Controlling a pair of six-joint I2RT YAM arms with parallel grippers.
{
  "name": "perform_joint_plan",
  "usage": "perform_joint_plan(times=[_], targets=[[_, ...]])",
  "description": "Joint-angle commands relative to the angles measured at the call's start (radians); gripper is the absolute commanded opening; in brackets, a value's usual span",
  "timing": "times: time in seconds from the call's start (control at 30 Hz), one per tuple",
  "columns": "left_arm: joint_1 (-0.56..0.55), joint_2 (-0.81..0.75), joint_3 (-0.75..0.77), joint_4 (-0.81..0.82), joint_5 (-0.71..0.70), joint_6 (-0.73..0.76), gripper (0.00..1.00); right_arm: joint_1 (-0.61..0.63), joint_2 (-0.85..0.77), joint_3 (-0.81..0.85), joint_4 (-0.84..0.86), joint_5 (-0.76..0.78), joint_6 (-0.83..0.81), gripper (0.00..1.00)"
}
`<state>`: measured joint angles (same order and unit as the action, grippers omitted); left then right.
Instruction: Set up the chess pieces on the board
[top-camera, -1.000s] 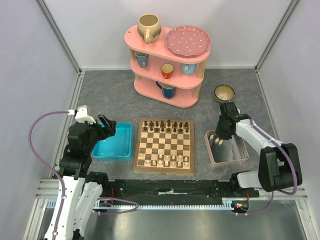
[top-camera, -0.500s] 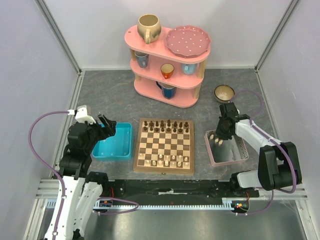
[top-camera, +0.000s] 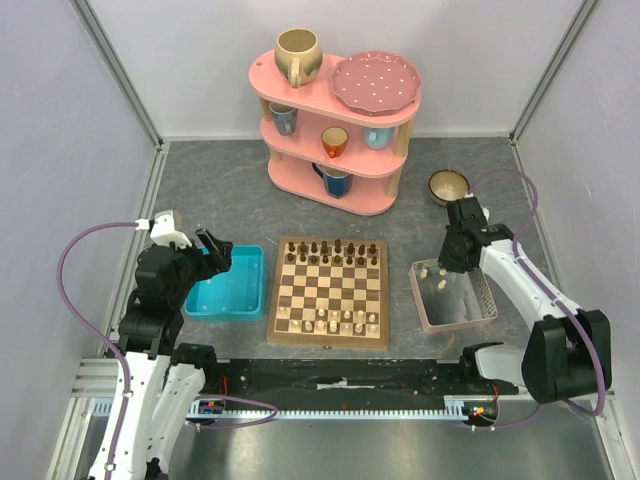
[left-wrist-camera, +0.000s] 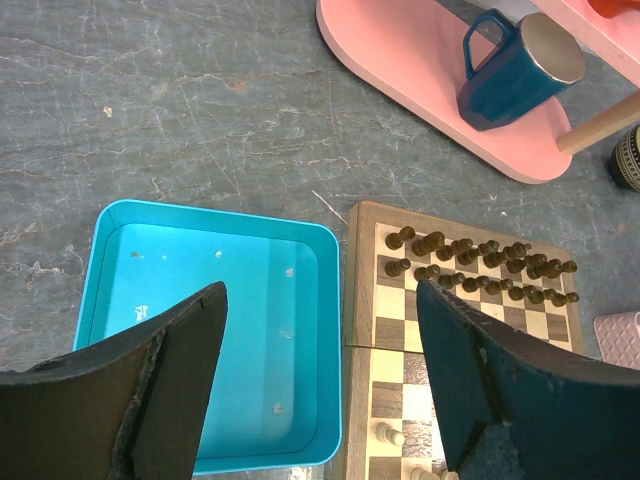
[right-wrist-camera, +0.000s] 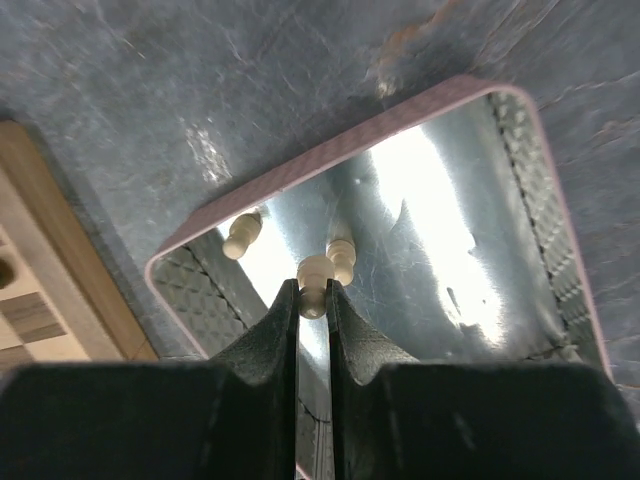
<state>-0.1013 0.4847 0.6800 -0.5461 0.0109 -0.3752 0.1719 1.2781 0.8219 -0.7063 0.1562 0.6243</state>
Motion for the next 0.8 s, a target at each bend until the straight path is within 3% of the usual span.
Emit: perform_joint_plan(times=[0.0, 0.1, 0.3, 0.53, 0.77], targets=[[0.002, -0.003, -0.008, 0.043, 0.020, 0.025, 0.83, -0.003, -0.072, 0.138, -0.104, 0.069, -0.040, 0.07], [0.002, -0.001, -0.008, 0.043, 0.021, 0.025, 0.83, 0.029, -0.077, 0.193, -0.146, 0.065, -0.041, 0.05], [0.002, -0.001, -0.010, 0.041, 0.020, 0.027, 0.83, 0.379, 0.006, 0.371, -0.190, 0.109, 0.070, 0.05], [0.002, 0.003, -0.010, 0.038, 0.020, 0.027, 0.83, 0.726, 0.280, 0.558, -0.140, 0.109, 0.149, 0.06], [0.002, 0.005, -0.008, 0.037, 0.017, 0.027, 0.83, 0.908, 0.515, 0.714, -0.127, 0.062, 0.153, 0.06]])
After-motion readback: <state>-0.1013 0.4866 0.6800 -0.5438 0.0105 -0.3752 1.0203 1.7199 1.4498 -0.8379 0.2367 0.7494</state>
